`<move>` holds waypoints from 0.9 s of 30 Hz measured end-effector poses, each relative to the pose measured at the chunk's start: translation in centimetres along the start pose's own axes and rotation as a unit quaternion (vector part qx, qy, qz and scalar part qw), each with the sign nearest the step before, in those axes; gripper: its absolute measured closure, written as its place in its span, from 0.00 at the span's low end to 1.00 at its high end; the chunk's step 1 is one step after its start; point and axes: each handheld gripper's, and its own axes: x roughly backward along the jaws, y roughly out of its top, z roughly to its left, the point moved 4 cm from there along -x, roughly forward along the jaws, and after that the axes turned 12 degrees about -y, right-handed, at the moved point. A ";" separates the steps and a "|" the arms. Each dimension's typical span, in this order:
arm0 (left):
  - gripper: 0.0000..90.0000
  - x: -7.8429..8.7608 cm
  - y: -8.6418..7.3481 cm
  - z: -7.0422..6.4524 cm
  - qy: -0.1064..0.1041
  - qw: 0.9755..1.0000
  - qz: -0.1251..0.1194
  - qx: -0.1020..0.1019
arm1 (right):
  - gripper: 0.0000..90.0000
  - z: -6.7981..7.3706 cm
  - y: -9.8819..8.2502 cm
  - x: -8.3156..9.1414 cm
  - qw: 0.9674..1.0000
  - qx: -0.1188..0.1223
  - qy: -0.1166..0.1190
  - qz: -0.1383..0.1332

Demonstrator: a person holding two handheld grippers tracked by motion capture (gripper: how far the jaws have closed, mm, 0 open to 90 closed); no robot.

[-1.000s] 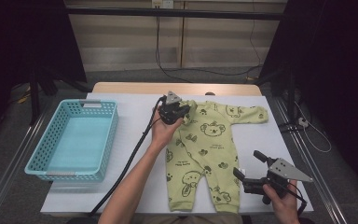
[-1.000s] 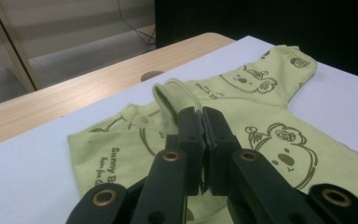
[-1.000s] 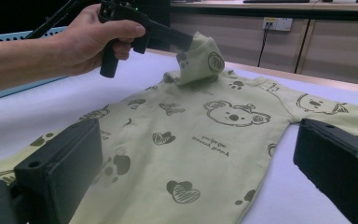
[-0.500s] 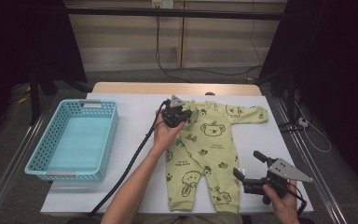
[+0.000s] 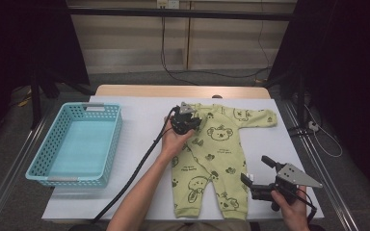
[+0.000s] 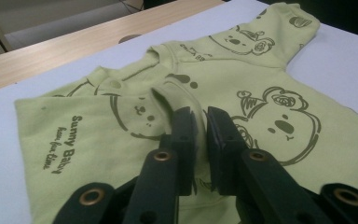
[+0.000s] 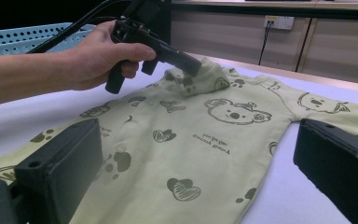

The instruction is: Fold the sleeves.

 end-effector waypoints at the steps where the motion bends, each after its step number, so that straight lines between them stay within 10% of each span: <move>1: 0.89 0.0 0.0 0.0 0.003 1.000 0.005 -0.003 | 0.01 0.0 0.0 0.0 1.000 -0.001 0.001 0.000; 10: 0.58 -0.1 -0.2 0.0 0.016 1.000 0.008 0.009 | 0.01 0.0 0.0 0.0 1.000 -0.001 0.000 0.000; 19: 0.93 -0.7 -0.7 -0.5 -0.003 0.999 0.033 -0.008 | 0.01 0.0 0.0 0.0 1.000 -0.001 0.001 0.001; 27: 0.88 -1.2 -0.4 -1.6 -0.019 0.999 0.026 -0.018 | 0.01 0.0 0.0 0.0 1.000 -0.001 0.000 0.002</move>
